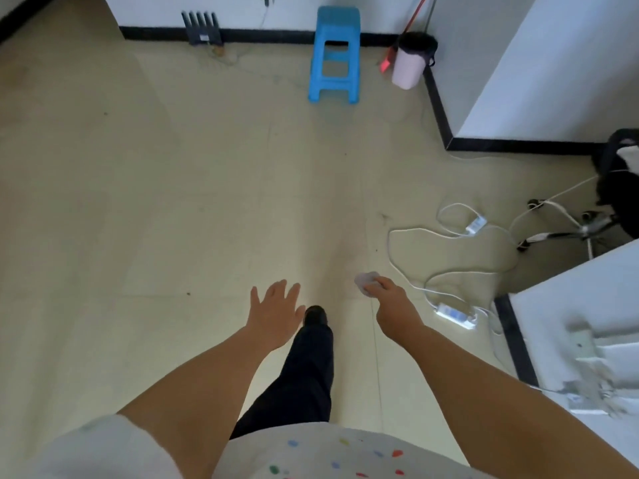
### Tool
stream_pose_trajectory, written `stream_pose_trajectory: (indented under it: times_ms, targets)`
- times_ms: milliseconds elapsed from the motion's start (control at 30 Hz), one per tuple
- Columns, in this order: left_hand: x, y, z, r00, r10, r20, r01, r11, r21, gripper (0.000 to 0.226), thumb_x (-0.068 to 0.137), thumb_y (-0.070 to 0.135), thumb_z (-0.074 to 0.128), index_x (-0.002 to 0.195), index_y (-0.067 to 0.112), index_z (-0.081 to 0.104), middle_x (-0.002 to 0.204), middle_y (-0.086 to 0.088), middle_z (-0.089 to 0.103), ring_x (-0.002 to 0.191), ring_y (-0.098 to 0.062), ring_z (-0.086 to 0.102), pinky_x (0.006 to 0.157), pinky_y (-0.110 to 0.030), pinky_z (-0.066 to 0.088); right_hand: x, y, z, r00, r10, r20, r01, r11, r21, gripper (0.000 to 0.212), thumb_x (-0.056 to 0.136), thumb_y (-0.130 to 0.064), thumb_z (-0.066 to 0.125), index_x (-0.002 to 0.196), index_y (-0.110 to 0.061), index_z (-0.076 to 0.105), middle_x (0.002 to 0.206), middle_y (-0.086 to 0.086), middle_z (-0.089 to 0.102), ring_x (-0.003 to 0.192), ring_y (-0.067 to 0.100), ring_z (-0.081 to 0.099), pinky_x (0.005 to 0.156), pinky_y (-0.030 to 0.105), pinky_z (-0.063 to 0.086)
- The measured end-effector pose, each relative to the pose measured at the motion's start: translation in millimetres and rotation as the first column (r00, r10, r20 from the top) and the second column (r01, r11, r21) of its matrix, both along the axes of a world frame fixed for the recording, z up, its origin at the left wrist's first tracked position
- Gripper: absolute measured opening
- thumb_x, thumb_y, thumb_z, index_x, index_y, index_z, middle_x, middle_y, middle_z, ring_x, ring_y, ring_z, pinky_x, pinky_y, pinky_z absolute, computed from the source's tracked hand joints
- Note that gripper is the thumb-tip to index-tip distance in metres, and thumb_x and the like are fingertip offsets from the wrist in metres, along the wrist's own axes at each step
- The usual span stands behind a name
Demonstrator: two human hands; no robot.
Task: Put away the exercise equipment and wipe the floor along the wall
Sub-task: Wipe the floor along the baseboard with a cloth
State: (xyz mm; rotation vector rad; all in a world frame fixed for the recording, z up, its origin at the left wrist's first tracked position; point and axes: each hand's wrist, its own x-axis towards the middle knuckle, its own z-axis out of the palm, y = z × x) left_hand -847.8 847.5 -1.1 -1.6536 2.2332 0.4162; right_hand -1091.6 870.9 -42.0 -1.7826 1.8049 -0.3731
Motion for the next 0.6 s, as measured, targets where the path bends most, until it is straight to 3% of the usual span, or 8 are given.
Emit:
stream_pose_trajectory:
  times_ms: [167, 267, 333, 500, 600]
  targets:
    - [-39.5, -147.8, -5.5, 1.000, 0.005, 0.002, -0.004, 1.000, -0.007, 0.053, 0.102, 0.041, 0.024, 0.151, 0.021, 0.014, 0.157, -0.005, 0.018, 0.145, -0.019, 0.018, 0.116, -0.051, 0.012, -41.4, -138.6, 0.1, 1.000, 0.006, -0.025, -0.007, 1.000, -0.016, 0.074, 0.065, 0.021, 0.038, 0.123, -0.020, 0.061, 0.137, -0.001, 0.049, 0.121, 0.027, 0.050, 0.101, 0.037, 0.045]
    - [-76.1, -239.8, 9.9, 0.999, -0.002, -0.054, 0.001, 1.000, -0.024, 0.053, 0.102, 0.040, 0.024, 0.150, 0.021, 0.015, 0.157, -0.005, 0.018, 0.144, -0.019, 0.019, 0.116, -0.052, 0.011, -71.7, -211.7, 22.8, 0.993, -0.112, -0.020, 0.111, 0.991, -0.074, 0.066, 0.067, 0.021, 0.039, 0.118, -0.013, 0.064, 0.130, 0.000, 0.054, 0.113, 0.028, 0.054, 0.096, 0.026, 0.040]
    - [-102.1, -289.2, 23.9, 0.994, -0.022, -0.110, 0.023, 1.000, 0.009, 0.053, 0.101, 0.040, 0.025, 0.150, 0.021, 0.015, 0.157, -0.006, 0.017, 0.145, -0.020, 0.017, 0.116, -0.052, 0.009, -87.7, -252.4, 30.3, 0.980, -0.197, -0.027, 0.195, 0.978, -0.076, 0.061, 0.069, 0.022, 0.041, 0.115, -0.010, 0.065, 0.129, 0.004, 0.056, 0.111, 0.029, 0.057, 0.094, 0.025, 0.039]
    - [-149.1, -401.7, 30.5, 0.989, -0.086, -0.116, 0.088, 0.996, 0.012, 0.054, 0.102, 0.040, 0.022, 0.152, 0.021, 0.010, 0.159, -0.006, 0.012, 0.146, -0.019, 0.011, 0.117, -0.050, 0.006, -129.4, -368.6, 16.8, 0.993, -0.117, -0.034, 0.118, 0.993, 0.021, 0.064, 0.073, 0.021, 0.038, 0.119, -0.018, 0.062, 0.134, -0.002, 0.051, 0.114, 0.030, 0.052, 0.100, 0.037, 0.044]
    - [-167.9, -483.7, 19.4, 0.993, -0.030, -0.115, 0.031, 0.999, 0.007, 0.054, 0.102, 0.040, 0.022, 0.151, 0.021, 0.011, 0.159, -0.006, 0.012, 0.146, -0.020, 0.012, 0.117, -0.050, 0.007, -147.9, -455.3, 10.9, 0.996, -0.075, -0.042, 0.077, 0.997, 0.032, 0.065, 0.075, 0.021, 0.036, 0.123, -0.016, 0.060, 0.136, -0.003, 0.047, 0.117, 0.027, 0.049, 0.101, 0.035, 0.043]
